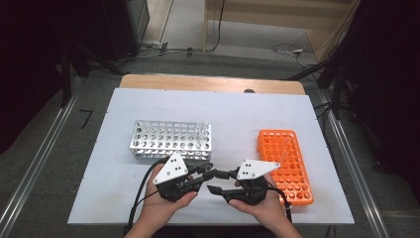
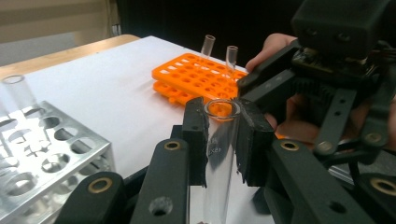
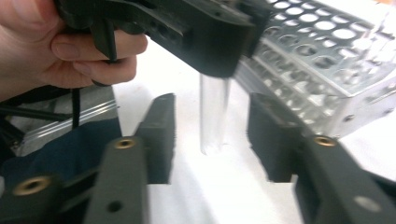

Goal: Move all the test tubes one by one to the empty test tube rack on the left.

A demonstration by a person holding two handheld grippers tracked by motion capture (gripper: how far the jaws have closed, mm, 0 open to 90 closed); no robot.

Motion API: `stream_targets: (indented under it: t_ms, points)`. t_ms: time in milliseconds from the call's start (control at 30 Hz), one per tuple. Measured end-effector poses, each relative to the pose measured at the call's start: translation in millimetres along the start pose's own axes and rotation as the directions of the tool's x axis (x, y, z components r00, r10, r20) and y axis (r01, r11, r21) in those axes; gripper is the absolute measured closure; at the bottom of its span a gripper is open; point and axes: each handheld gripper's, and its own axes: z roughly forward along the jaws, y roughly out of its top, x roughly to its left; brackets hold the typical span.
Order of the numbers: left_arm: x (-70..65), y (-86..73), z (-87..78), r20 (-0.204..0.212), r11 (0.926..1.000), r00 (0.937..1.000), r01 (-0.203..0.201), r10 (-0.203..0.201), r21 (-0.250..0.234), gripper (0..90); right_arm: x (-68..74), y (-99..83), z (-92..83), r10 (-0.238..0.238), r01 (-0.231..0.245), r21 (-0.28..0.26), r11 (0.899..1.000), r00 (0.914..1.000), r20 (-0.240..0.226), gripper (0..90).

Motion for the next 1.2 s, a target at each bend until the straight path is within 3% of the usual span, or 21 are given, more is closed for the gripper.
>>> stream_targets:
  t_ms: [167, 533, 633, 767, 1200]
  points:
    - [7.7, 1.1, -3.8, -0.024, 0.9999, 0.9996, 0.013, -0.013, -0.002, 75.3, -9.9, -0.4, -14.9, 0.025, -0.023, -0.039, 0.999, 0.999, 0.037, 25.8]
    - [27.2, 6.9, -11.7, -0.089, 0.9996, 0.9956, 0.026, -0.027, -0.013, 75.2, -24.4, -7.2, -44.0, 0.039, -0.034, -0.069, 0.997, 0.9967, 0.072, 0.0]
    - [33.8, 11.2, -16.0, -0.111, 0.9988, 0.993, 0.037, -0.04, -0.033, 75.3, -29.9, -12.5, -55.3, 0.065, -0.058, -0.092, 0.994, 0.9954, 0.071, 0.0]
    - [43.5, 16.6, -20.6, -0.143, 0.9979, 0.9883, 0.046, -0.052, -0.046, 75.2, -34.2, -19.5, -68.4, 0.078, -0.068, -0.102, 0.992, 0.9916, 0.103, 0.0]
    - [79.8, 34.9, -17.7, -0.19, 0.9932, 0.9762, 0.092, -0.104, -0.071, 75.2, -39.9, -42.9, -98.6, 0.107, -0.088, -0.115, 0.989, 0.9789, 0.174, 0.0]
